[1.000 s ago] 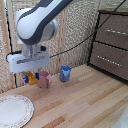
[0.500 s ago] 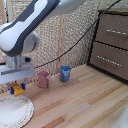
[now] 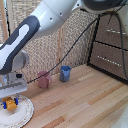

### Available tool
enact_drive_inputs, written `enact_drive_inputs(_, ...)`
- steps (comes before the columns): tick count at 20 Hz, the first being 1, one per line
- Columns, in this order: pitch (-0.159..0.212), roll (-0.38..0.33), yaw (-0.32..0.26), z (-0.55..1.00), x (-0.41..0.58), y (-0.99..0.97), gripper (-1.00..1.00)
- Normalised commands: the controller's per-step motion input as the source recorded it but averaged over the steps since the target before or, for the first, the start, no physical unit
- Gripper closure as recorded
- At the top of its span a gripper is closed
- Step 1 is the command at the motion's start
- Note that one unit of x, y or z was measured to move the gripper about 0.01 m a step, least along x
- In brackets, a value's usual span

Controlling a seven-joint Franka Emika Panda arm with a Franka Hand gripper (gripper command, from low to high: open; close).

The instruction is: Caressingly guide your clamp towards the toast. Compassionately possess the toast with your clamp. Gradually tag the toast up from the worktable. Complaisantly, cruise the held-toasty-pillow to your white crockery. Last but notably, liberate the toast onto the shiny white tableware.

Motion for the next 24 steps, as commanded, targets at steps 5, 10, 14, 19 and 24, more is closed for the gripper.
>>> enact_drive_inputs(5,-0.022,-0.077,0.000,-0.25,0.215,0.13,1.00)
enact_drive_inputs(10,-0.051,-0.191,-0.002,-0.17,0.078,0.17,-1.00)
enact_drive_inputs(14,-0.123,-0.189,-0.008,0.46,0.000,0.00,-1.00)
enact_drive_inputs(19,-0.163,-0.156,0.100,0.53,0.013,-0.28,-1.00)
enact_drive_inputs(24,-0.248,-0.158,0.140,0.32,0.195,-0.38,-1.00)
